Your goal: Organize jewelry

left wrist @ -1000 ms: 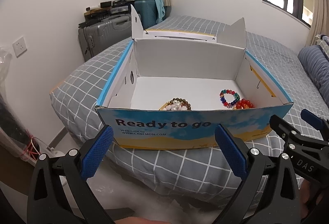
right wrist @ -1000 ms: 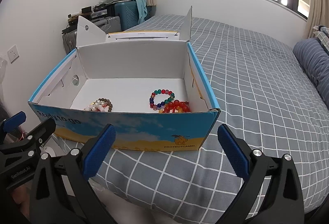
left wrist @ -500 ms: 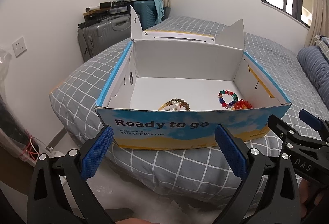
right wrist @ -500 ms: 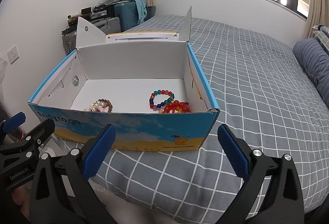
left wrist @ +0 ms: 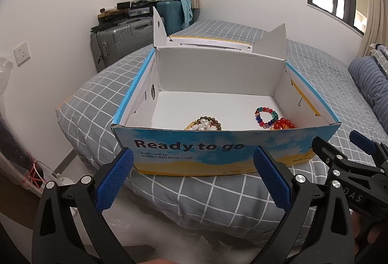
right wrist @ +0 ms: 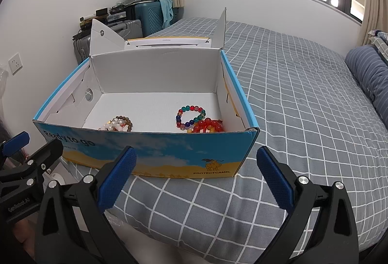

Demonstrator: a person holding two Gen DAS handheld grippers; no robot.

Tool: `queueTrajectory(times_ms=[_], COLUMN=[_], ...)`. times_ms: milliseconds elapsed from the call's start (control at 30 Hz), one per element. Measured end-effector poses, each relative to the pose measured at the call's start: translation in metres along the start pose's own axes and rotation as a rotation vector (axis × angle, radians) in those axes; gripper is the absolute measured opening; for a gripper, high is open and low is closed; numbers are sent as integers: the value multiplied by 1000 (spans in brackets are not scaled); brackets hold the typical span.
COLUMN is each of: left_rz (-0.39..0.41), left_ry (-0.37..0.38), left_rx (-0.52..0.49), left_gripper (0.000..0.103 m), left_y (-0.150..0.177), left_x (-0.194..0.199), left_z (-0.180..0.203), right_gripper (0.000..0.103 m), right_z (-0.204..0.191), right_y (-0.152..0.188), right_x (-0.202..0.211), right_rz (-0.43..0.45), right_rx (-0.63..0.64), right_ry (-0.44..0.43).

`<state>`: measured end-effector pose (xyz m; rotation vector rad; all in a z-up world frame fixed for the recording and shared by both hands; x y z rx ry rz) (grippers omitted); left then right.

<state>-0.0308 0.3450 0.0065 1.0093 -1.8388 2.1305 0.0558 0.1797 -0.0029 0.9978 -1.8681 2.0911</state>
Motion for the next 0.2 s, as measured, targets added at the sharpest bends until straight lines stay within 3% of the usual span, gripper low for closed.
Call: queueTrajectory(times_ms=[200], left_rz=[-4], left_ry=[10], left_rx=[5], left_gripper=[97], left_y=[1], left_x=[0], left_z=[1], right_gripper=[95], right_z=[0], right_y=[0], right_x=[0], right_rz=[0], right_rx=[0], right_ry=[-1])
Point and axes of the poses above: each gripper's, at about its wrist camera, not at the fingertips, and x roughly against the way its jaws point, z to its right, y to its underside, the point moved 9 cm from there along -x, roughly the way its jaws point, and after that the axes turned 5 degrees about z, right-handed, at the moved point
